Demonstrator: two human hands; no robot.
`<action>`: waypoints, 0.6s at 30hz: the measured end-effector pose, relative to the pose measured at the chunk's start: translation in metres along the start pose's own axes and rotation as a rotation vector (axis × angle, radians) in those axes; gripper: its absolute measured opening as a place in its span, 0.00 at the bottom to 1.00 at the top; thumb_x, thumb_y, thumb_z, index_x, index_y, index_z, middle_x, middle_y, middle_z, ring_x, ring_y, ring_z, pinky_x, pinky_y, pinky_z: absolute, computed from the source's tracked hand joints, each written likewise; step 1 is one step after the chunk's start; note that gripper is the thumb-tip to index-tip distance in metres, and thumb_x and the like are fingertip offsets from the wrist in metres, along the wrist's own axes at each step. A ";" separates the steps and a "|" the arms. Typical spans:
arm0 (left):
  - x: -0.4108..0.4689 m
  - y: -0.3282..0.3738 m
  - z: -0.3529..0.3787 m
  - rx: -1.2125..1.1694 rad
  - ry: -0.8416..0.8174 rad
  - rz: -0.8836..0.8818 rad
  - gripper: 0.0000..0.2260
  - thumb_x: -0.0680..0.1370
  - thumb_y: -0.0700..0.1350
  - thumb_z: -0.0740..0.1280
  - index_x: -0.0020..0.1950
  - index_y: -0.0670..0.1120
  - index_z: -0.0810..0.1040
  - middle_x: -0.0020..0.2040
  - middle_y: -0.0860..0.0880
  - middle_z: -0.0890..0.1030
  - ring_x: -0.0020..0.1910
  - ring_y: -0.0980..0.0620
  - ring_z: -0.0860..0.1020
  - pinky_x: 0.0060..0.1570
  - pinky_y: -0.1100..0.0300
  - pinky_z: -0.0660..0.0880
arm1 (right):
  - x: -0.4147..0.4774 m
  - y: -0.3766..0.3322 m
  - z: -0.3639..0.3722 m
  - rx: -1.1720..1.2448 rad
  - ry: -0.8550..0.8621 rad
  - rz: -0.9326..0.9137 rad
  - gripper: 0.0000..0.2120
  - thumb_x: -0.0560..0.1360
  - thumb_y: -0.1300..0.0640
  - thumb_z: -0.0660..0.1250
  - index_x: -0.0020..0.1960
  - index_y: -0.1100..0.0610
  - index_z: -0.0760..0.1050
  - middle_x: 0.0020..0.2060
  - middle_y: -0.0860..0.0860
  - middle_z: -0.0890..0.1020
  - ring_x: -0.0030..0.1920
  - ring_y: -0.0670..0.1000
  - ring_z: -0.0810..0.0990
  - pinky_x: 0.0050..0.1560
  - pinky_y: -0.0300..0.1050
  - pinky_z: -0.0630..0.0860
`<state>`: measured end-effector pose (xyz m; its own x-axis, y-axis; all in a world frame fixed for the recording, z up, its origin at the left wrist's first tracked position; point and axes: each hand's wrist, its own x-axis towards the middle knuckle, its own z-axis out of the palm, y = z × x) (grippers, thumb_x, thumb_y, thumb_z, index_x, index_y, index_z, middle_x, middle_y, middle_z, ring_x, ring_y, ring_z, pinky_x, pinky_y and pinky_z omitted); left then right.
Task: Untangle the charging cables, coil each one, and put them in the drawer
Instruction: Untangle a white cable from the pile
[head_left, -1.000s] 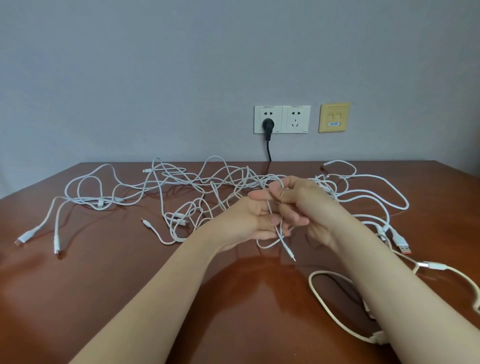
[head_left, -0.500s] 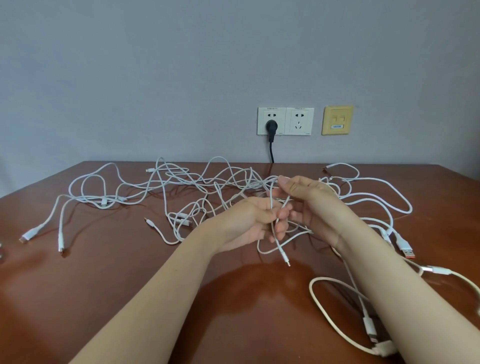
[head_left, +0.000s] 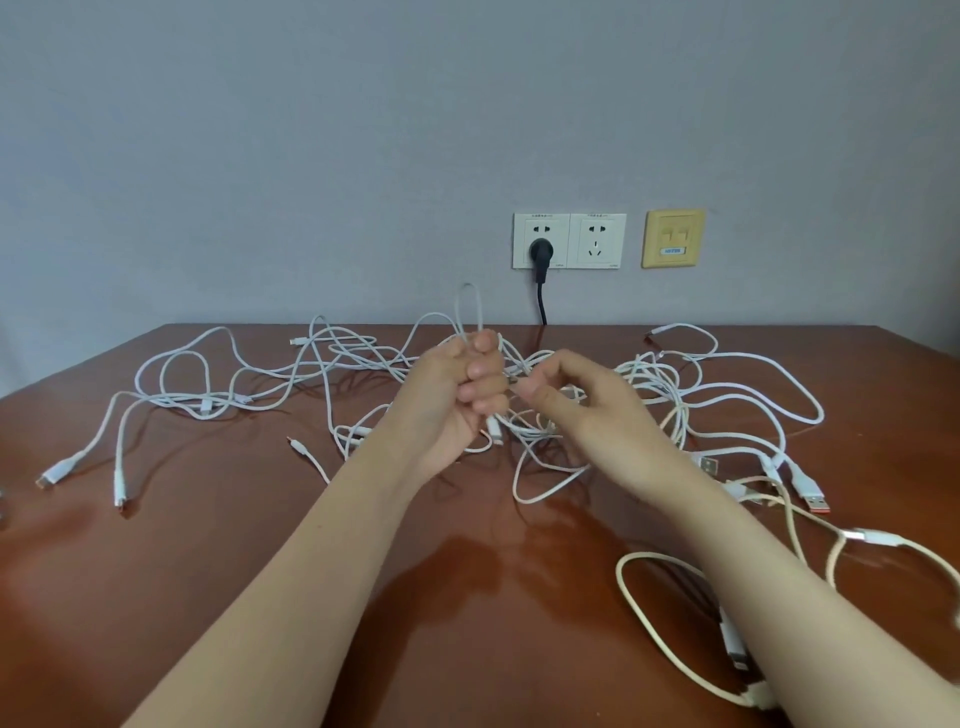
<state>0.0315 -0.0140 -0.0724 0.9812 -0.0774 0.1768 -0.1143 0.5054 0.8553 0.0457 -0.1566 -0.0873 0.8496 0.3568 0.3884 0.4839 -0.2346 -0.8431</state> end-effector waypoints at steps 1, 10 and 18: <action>0.002 0.003 -0.003 -0.024 0.046 0.010 0.18 0.75 0.27 0.42 0.37 0.45 0.63 0.22 0.55 0.63 0.16 0.62 0.59 0.18 0.71 0.57 | -0.001 0.000 -0.001 -0.056 0.004 -0.043 0.05 0.74 0.56 0.68 0.41 0.55 0.74 0.36 0.47 0.74 0.24 0.39 0.71 0.30 0.30 0.63; 0.010 0.003 -0.024 0.527 0.387 -0.091 0.15 0.80 0.34 0.47 0.37 0.45 0.65 0.25 0.51 0.65 0.14 0.61 0.57 0.16 0.71 0.53 | -0.005 -0.012 -0.021 -0.328 -0.163 -0.034 0.07 0.70 0.63 0.70 0.36 0.53 0.80 0.23 0.46 0.73 0.27 0.43 0.69 0.32 0.36 0.66; 0.004 -0.031 0.005 0.950 0.035 -0.165 0.16 0.76 0.31 0.54 0.32 0.47 0.65 0.27 0.52 0.65 0.25 0.56 0.63 0.26 0.64 0.59 | 0.002 -0.012 -0.021 -0.200 0.059 -0.061 0.09 0.71 0.61 0.71 0.34 0.52 0.79 0.22 0.44 0.76 0.24 0.41 0.68 0.30 0.33 0.65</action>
<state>0.0384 -0.0347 -0.0958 0.9985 -0.0520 0.0179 -0.0380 -0.4169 0.9082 0.0456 -0.1722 -0.0687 0.8253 0.3233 0.4629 0.5620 -0.3912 -0.7288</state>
